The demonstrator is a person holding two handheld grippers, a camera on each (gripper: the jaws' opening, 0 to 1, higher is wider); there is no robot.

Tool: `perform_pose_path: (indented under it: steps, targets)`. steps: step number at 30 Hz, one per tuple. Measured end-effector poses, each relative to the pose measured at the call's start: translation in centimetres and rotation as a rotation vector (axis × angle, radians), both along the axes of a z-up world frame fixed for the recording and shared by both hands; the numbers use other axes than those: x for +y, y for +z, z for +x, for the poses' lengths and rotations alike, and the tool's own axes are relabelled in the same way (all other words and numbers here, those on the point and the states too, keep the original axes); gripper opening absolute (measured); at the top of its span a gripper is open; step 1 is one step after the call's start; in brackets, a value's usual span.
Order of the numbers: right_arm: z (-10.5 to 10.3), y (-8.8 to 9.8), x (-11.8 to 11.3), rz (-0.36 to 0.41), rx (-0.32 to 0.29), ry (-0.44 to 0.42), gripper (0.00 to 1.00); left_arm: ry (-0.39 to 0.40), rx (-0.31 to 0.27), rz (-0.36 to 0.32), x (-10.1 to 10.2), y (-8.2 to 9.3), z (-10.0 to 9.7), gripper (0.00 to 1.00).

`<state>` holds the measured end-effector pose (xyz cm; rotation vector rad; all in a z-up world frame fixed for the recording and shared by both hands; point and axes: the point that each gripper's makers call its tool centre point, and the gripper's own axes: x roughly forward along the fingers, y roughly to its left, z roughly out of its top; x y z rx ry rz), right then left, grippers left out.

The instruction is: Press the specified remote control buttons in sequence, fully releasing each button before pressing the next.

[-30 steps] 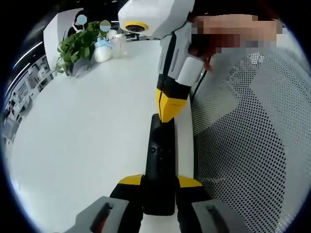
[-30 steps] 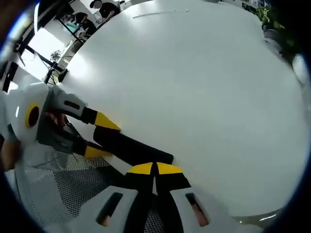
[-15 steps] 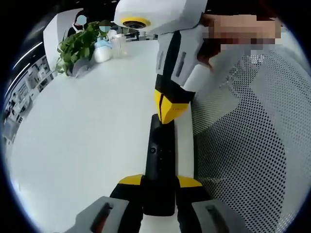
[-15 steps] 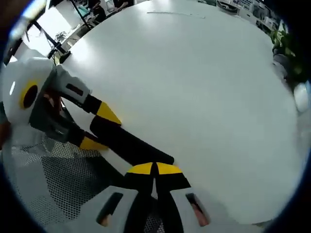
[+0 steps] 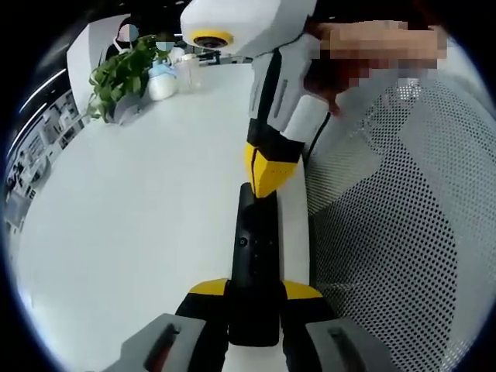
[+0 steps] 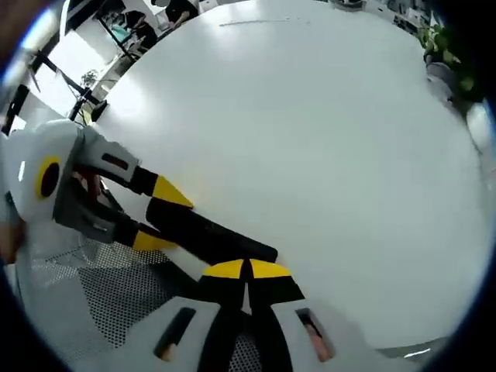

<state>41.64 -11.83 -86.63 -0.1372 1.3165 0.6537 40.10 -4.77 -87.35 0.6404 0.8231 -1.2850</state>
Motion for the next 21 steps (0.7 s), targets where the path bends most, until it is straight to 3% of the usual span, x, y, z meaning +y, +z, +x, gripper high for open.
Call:
perform_pose_path:
  steps: [6, 17, 21]
  targets:
    - [-0.3, 0.6, 1.5, 0.082, 0.015, -0.018, 0.0, 0.0, -0.001, -0.006, -0.1, 0.0, 0.0, 0.24]
    - [-0.5, 0.5, 1.2, 0.075, 0.028, -0.027, 0.0, -0.012, -0.005, -0.016, -0.4, 0.0, -0.1, 0.24]
    - [-0.7, -0.1, 0.7, 0.025, 0.032, -0.002, 0.0, -0.016, -0.002, -0.021, -0.6, 0.0, -0.2, 0.24]
